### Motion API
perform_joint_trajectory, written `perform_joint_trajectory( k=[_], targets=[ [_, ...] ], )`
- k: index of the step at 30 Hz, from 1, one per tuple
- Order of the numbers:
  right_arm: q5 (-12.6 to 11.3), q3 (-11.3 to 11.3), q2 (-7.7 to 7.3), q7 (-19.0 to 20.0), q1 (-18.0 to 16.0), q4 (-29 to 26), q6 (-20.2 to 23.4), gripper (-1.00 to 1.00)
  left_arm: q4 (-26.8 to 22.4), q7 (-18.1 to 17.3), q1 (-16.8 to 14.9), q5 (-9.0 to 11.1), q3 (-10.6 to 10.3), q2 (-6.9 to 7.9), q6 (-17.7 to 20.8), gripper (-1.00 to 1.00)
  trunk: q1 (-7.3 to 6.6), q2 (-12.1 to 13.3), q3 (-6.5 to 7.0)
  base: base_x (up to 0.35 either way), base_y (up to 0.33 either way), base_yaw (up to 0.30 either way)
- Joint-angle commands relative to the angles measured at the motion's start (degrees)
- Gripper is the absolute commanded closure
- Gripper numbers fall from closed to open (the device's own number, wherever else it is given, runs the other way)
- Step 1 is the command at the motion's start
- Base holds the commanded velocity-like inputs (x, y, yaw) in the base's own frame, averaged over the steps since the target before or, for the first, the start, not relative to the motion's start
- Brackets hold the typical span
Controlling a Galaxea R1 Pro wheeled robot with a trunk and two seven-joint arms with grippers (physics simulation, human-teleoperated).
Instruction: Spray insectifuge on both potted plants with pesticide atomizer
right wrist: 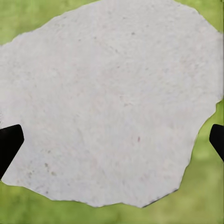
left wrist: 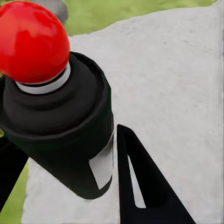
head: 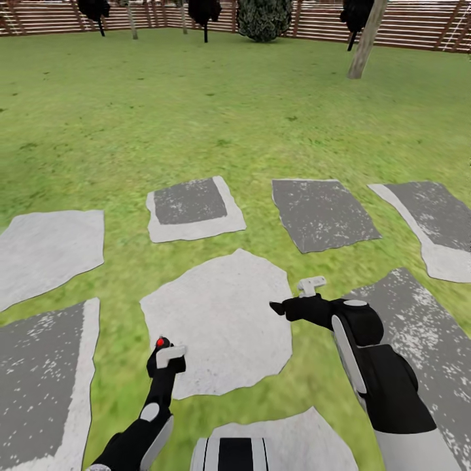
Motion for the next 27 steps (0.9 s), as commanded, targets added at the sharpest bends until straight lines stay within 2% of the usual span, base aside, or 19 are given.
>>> perform_joint_trajectory(
  k=[1, 6, 11, 24, 26, 27],
  targets=[
    [0.02, 0.05, -0.04, 0.04, -0.02, -0.04, 0.24, -1.0, -0.49, 0.43, -0.05, 0.44, -0.37, 0.06, 0.32, 1.0, -0.03, 0.0, 0.19, 0.0, 0.0, 0.0],
    [0.04, 0.2, -0.04, 0.04, -0.02, -0.04, 0.24, -1.0, -5.27, 0.43, -0.08, 0.42, -0.3, 0.22, 4.74, 1.0, -0.16, 0.07, 1.3, 0.0, 0.0, 0.0],
    [0.04, 0.2, -0.04, 0.04, 0.02, -0.04, 0.24, -1.0, -6.69, 0.43, -0.11, 0.41, -0.33, 0.14, 6.87, 1.0, -0.29, 0.14, 2.41, 0.0, 0.0, 0.0],
    [0.04, -0.03, -0.11, 0.1, 0.02, -0.04, 0.24, -1.0, -15.46, 0.45, -0.09, 0.4, -0.36, 0.06, 15.89, 1.0, -0.62, 0.31, 5.29, 0.0, 0.0, 0.0],
    [0.04, -0.13, -0.12, 0.12, 0.01, -0.04, 0.24, -1.0, -18.26, 0.48, 0.01, 0.36, -0.31, 0.19, 17.74, 1.0, -0.68, 0.34, 5.73, 0.0, 0.0, 0.0],
    [0.03, -0.17, -0.12, 0.12, -0.03, -0.04, 0.24, -1.0, -21.68, 0.5, 0.38, 0.33, -0.28, 0.51, 19.89, 1.0, -0.7, 0.35, 5.95, 0.0, 0.0, 0.0]
  ],
)
